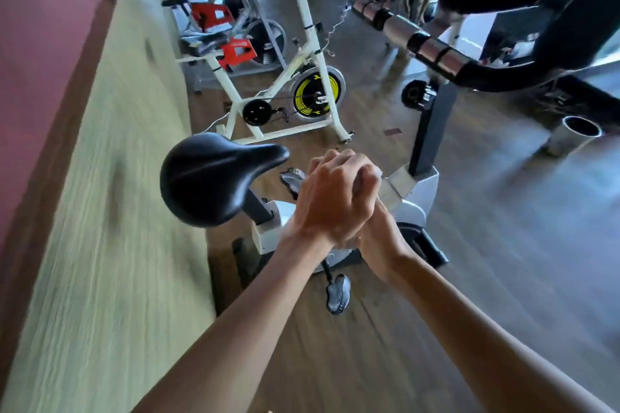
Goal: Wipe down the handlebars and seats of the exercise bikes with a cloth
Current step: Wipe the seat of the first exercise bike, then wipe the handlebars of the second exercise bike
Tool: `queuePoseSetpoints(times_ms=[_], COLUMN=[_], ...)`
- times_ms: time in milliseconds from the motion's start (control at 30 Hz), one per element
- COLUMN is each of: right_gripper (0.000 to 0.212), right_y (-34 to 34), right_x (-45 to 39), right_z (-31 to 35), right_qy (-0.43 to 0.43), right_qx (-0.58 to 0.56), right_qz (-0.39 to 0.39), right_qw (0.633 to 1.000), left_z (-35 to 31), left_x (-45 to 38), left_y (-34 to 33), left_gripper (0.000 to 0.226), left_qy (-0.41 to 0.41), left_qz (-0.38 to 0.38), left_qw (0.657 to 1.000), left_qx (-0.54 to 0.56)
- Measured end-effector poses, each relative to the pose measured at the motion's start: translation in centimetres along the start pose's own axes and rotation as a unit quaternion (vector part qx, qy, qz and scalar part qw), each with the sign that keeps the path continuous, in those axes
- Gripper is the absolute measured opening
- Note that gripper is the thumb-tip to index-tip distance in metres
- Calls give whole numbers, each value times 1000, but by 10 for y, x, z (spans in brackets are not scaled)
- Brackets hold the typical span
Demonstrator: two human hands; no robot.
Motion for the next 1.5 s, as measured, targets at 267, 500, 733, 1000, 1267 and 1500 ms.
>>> queuePoseSetpoints(times_ms=[267, 500, 733, 1000, 1267, 1500], right_gripper=[73, 48, 35, 35, 18, 56], right_y=[107, 162, 185, 219, 274, 327], right_x=[66, 99, 136, 226, 325, 371], right_z=[45, 78, 109, 126, 175, 212], right_qy=[52, 147, 199, 249, 199, 166], right_qx=[-263, -273, -158, -64, 148, 277], right_qz=[-167, -262, -428, -589, -744, -847], right_qw=[949, 914, 867, 766, 621, 423], left_z=[-122, -152, -186, -272, -381, -478], left_x=[-48, -89, -96, -108, -114, -119], left_y=[-67, -127, -195, -239, -285, -321], left_gripper=[33, 37, 62, 71, 35, 38], left_qy=[-93, -221, -371, -167, -158, -185], left_qz=[97, 195, 307, 500, 627, 607], left_qw=[968, 931, 861, 726, 578, 561], left_qx=[213, 213, 164, 441, 497, 532])
Point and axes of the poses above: each hand's wrist, its own x-axis away from the middle knuckle, its own y-axis out of the back of the hand, z = x × y, the point moved 1 cm from there along -x, towards the middle knuckle, and after that the axes turned 2 degrees about x, right-handed, at the moved point
